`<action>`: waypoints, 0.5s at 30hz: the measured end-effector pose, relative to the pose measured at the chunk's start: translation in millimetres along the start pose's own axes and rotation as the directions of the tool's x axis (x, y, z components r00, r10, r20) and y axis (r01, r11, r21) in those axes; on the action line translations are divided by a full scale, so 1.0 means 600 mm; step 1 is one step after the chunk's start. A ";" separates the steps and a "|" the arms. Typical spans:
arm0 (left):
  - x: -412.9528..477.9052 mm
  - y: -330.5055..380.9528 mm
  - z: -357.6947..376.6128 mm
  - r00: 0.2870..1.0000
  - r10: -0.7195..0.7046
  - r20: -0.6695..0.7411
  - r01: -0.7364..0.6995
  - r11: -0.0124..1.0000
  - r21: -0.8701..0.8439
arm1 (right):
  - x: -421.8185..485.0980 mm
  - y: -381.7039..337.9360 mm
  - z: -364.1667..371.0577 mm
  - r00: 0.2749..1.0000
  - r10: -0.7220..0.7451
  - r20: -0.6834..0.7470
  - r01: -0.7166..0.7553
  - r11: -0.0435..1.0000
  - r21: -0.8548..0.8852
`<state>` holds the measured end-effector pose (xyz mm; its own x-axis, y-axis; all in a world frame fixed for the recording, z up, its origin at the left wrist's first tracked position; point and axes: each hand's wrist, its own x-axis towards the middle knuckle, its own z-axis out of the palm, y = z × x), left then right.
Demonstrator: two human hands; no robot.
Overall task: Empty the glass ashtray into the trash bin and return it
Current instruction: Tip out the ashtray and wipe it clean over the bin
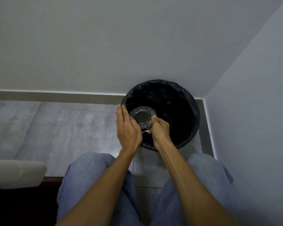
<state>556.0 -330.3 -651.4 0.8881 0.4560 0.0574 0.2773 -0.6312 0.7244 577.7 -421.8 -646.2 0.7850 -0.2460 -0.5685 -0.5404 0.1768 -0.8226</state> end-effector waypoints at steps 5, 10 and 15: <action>0.001 0.007 -0.007 1.000 0.006 0.024 -0.006 1.000 -0.013 | -0.018 -0.016 -0.003 0.981 -0.187 0.043 0.192 0.962 -0.193; 0.020 0.023 -0.028 0.999 -0.037 -0.023 0.034 0.990 -0.136 | -0.048 -0.047 -0.020 0.857 -0.489 0.160 0.507 0.748 -0.429; 0.027 0.071 -0.063 0.999 -0.040 -0.023 0.030 0.949 -0.315 | -0.074 -0.068 -0.026 0.671 -0.646 0.364 0.715 0.435 -0.548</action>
<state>568.6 -326.0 -593.4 0.8677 0.4951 0.0445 0.1746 -0.3874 0.9052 560.2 -433.2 -587.4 0.9862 0.0676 0.1514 0.1604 -0.6212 -0.7671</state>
